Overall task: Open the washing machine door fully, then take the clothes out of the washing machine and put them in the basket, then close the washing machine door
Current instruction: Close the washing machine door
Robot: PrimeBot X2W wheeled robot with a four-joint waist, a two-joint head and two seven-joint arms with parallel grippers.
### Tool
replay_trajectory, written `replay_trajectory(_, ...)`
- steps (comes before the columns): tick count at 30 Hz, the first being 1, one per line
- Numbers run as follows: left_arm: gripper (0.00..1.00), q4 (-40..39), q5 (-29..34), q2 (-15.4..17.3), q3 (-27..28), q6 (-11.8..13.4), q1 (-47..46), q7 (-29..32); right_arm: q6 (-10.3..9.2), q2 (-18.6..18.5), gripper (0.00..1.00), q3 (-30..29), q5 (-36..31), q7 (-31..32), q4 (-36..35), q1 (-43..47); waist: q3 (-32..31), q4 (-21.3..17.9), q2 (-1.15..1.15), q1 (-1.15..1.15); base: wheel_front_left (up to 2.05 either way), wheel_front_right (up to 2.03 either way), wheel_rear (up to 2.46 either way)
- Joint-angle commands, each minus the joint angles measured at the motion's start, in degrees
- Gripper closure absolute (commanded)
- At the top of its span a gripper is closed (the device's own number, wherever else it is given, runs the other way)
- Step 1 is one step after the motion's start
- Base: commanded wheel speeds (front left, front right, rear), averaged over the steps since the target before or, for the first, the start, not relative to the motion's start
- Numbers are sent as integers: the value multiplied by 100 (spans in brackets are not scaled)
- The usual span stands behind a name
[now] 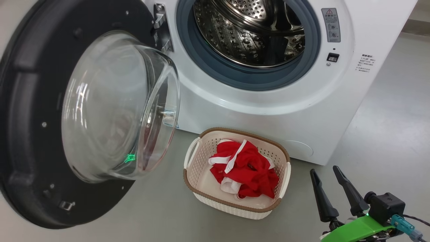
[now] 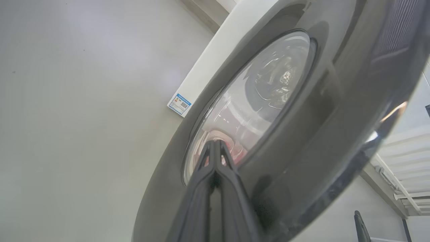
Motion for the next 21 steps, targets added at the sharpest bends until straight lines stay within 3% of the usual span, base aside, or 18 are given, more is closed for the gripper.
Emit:
replay_trajectory(1, 100, -410, -107, 319, 148, -39, -7, 82, 37, -25, 0, 150, -11, -37, -136, -6, -6, -13, 0, 0, 0, 0, 0)
replay_trajectory(10, 100, -1572, -463, 334, -214, -39, 275, 208, 37, -20, 0, 119, -16, -37, -144, -24, 43, -42, 0, 0, 0, 0, 0)
replay_trajectory(21, 100, -2851, -606, 128, -961, -39, 234, -104, 37, -23, 0, 94, -16, -37, -140, -68, 77, -112, 0, 0, 0, 0, 0)
